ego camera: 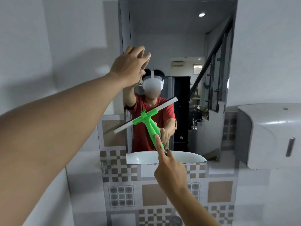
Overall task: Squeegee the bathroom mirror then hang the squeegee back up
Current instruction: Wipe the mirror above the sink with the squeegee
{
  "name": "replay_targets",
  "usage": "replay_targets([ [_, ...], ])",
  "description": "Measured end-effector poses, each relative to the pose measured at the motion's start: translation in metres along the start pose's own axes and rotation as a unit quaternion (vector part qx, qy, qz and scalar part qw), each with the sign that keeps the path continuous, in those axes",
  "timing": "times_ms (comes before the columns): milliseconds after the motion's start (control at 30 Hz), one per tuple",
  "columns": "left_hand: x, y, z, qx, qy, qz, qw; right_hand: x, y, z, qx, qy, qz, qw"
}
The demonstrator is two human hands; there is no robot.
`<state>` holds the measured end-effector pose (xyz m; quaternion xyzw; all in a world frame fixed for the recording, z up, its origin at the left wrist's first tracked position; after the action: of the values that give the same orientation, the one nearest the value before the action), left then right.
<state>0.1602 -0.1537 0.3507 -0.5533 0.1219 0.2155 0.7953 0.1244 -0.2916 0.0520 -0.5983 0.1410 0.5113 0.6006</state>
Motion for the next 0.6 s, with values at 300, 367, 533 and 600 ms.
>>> replay_targets([
  [300,0.011,0.024,-0.014,-0.045,0.064,-0.018,0.997,-0.032,0.015,-0.075,-0.092,0.143,0.011,0.985],
  [367,0.022,0.042,-0.024,-0.047,0.068,-0.015,0.996,-0.040,0.015,-0.090,-0.085,0.166,0.003,0.982],
  [533,0.045,0.080,-0.043,-0.043,0.071,-0.019,0.996,-0.065,0.015,-0.121,-0.046,0.194,-0.021,0.980],
  [600,0.054,0.086,-0.047,-0.048,0.070,-0.010,0.996,-0.070,0.016,-0.129,-0.033,0.200,-0.034,0.979],
])
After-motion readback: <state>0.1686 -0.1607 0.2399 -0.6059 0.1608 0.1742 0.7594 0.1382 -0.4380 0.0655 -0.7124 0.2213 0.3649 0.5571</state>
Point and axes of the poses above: each hand's wrist, its own y-axis away from the middle knuckle, its own x-axis out of the palm, z = x × y, the point moved 6 cm from there along -y, towards the middle knuckle, and after that the axes turned 3 degrees about -x, right-handed, at the moved point
